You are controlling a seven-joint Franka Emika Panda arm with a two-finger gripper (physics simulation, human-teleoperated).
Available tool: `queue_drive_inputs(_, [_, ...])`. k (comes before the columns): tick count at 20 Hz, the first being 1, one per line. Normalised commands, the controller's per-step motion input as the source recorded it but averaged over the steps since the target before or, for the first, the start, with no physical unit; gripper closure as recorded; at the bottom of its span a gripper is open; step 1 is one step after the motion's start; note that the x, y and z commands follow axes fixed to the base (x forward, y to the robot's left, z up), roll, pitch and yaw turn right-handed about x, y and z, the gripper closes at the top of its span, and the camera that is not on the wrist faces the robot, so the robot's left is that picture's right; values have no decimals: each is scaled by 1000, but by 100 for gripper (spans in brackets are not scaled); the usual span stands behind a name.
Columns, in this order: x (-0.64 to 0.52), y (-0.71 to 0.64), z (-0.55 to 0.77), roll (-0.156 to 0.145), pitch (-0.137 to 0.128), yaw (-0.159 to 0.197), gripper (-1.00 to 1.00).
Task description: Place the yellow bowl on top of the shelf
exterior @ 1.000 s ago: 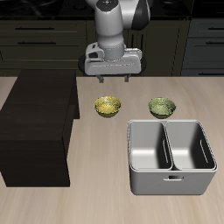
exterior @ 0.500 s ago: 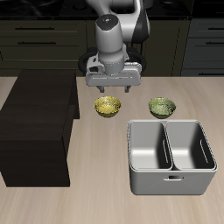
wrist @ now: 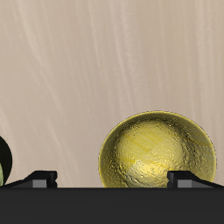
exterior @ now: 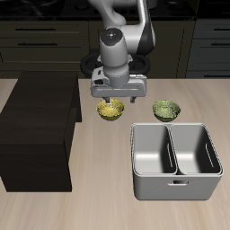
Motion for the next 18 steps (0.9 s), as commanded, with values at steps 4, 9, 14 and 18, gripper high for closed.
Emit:
queue_drive_inputs(4, [9,53,-181,8,18,2,-100])
queue_drive_inputs(9, [38,30,-267,4,40,3,-100])
queue_drive_inputs(14, [6,21,-268,12,48,-11,-100])
queue_drive_inputs(18, [-29,14,-245,28,36,-23,-100])
